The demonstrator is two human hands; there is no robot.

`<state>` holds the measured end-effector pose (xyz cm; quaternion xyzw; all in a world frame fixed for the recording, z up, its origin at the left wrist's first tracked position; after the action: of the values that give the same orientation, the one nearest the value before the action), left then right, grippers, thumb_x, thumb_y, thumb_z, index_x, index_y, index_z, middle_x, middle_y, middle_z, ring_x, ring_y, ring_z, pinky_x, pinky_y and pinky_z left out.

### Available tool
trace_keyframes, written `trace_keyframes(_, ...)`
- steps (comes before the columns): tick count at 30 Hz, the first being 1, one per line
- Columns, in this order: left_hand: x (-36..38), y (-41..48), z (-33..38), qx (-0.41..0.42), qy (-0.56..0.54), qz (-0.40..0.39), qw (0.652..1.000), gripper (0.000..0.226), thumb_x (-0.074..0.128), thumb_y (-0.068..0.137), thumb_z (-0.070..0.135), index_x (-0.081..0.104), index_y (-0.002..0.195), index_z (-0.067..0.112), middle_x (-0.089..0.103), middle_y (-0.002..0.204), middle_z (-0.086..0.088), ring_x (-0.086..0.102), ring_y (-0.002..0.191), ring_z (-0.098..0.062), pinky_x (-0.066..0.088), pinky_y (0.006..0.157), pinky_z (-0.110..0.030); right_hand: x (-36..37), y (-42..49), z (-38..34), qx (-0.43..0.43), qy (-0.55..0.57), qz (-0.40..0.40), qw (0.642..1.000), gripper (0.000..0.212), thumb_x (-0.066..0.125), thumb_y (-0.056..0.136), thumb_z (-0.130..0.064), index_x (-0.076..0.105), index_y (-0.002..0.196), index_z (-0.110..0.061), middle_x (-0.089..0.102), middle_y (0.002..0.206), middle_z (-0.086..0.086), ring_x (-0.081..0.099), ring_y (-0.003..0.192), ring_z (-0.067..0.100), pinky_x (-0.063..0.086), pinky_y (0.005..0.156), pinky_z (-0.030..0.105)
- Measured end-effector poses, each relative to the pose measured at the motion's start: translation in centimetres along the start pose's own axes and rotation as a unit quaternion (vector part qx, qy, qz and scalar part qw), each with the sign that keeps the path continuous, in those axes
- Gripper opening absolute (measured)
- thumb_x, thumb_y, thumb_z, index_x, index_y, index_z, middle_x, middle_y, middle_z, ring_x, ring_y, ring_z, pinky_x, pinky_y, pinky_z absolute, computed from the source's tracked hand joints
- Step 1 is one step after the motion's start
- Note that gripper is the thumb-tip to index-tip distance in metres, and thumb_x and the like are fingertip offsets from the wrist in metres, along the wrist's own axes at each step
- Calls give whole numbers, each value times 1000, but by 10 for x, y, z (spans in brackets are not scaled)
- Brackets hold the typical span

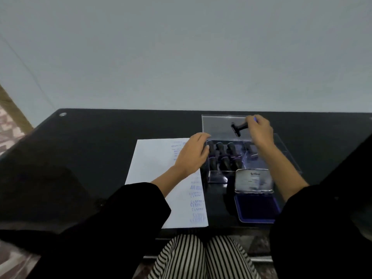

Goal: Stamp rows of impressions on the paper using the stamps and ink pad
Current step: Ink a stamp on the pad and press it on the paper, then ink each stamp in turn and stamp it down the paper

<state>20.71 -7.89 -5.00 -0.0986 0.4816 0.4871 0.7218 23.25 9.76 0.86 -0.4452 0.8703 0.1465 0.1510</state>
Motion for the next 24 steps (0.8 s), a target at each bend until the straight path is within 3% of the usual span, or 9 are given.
trace_keyframes(4,14,28,32,37,2,-14,999,37,40,97,14,43,134,8,46,138,-5,40,129,-18,30,108,-26,-43,22,9,-6,-76,0,997,17,47,90,-19,53,78,-8,42,75,10,36,71,19,27,58,30)
trace_keyframes(6,22,40,46,54,8,-25,998,38,40,98,15,42,135,8,45,140,-6,38,132,-18,27,109,-26,-60,35,14,-6,-105,-24,994,15,53,90,-16,59,92,-3,48,86,9,43,79,21,41,66,32)
trace_keyframes(7,27,46,52,62,11,-31,998,39,41,98,16,42,135,8,45,140,-6,37,133,-18,26,110,-25,-66,41,18,-10,-119,-36,992,18,56,89,-15,59,100,-2,50,92,8,47,84,21,47,72,35)
trace_keyframes(9,36,58,62,73,13,-48,996,40,41,98,17,41,136,7,44,142,-7,36,134,-18,25,111,-25,-76,50,23,-19,-164,-40,985,30,63,85,-15,55,111,-1,54,103,9,51,94,22,46,80,32)
trace_keyframes(12,51,75,72,85,31,-75,993,45,43,98,20,36,140,7,39,146,-9,33,136,-20,23,113,-28,-80,63,32,-39,-225,-40,973,31,67,83,-16,54,109,-3,59,111,14,54,96,22,40,77,27)
trace_keyframes(14,62,85,76,87,52,-100,990,49,42,98,23,32,143,7,34,150,-10,28,140,-23,20,116,-32,-76,69,39,-45,-269,-56,960,27,67,84,-20,54,104,-8,61,109,11,52,88,18,40,72,28)
trace_keyframes(17,79,94,75,79,88,-135,984,53,39,98,28,26,146,9,26,154,-9,20,144,-23,17,118,-38,-68,73,50,-57,-362,-73,928,25,66,83,-27,57,103,-14,64,105,6,57,92,20,39,70,28)
trace_keyframes(24,101,94,63,64,127,-166,976,55,31,101,35,17,149,13,12,158,-4,7,147,-19,6,118,-41,-47,77,76,-75,-512,-70,853,33,67,82,-39,64,103,-13,67,102,8,59,101,25,49,81,35)
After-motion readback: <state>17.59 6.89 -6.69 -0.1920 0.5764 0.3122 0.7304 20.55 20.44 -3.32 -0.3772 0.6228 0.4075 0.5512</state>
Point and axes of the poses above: each hand's wrist, its own y-axis towards the middle knuckle, its own x-axis out of the palm, z = x × y, the point moved 1 cm from there along y, towards the middle knuckle
